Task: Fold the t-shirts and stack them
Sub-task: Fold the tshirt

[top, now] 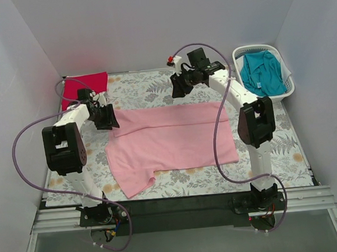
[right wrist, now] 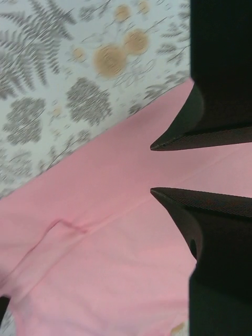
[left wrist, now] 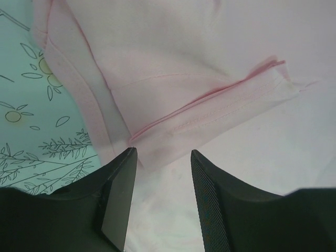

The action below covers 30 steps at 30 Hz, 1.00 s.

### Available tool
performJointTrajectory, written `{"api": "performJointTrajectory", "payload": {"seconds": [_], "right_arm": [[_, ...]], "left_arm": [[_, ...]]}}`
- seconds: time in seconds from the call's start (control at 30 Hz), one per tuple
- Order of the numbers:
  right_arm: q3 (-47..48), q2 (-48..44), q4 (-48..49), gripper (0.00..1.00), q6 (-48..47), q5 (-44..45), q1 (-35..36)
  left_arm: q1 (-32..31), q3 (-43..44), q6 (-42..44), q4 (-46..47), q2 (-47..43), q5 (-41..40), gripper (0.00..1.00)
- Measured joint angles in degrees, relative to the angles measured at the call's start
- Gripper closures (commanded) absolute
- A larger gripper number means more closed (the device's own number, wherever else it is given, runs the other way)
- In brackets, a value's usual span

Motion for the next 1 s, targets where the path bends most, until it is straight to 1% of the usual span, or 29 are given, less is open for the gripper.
{"api": "performJointTrajectory", "payload": {"seconds": [0.07, 0.2, 0.43, 0.6, 0.83, 1.0], "right_arm": [[2.36, 1.44, 3.04, 0.57, 4.26, -2.56, 2.4], [4.5, 5.92, 8.66, 0.53, 11.06, -4.87, 6.49], [5.88, 15.15, 14.16, 0.51, 21.99, -4.66, 10.88], [5.88, 16.96, 18.25, 0.5, 28.37, -4.37, 12.55], [5.88, 17.99, 23.87, 0.48, 33.0, -4.09, 13.09], [5.86, 20.37, 24.83, 0.48, 34.14, -3.28, 13.49]], "left_arm": [[0.52, -0.07, -0.72, -0.02, 0.0, 0.04, 0.57], [1.29, -0.11, -1.86, 0.13, 0.0, 0.04, 0.58], [1.42, -1.9, -3.08, 1.18, 0.0, 0.02, 0.6], [1.4, -3.39, -4.13, 1.86, 0.02, -0.02, 0.62], [1.4, -3.32, -4.76, 2.99, 0.87, 0.0, 0.67], [1.4, -3.23, -5.2, 2.95, 2.12, -0.09, 0.73]]}}
